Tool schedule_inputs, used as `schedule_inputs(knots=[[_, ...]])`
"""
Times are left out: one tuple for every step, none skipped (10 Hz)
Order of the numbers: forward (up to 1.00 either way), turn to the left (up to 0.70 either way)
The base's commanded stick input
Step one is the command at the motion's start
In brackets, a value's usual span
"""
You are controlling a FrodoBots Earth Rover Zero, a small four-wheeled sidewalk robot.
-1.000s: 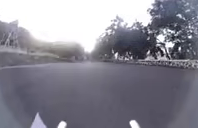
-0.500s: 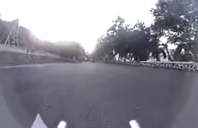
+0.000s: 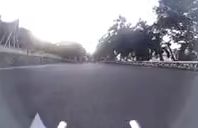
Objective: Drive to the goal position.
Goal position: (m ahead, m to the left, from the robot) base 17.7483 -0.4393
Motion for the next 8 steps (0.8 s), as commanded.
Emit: schedule_inputs(knots=[[0.7,0.0],[0.7,0.0],[0.7,0.0],[0.7,0.0],[0.7,0.0],[0.7,0.0],[0.7,0.0],[0.7,0.0]])
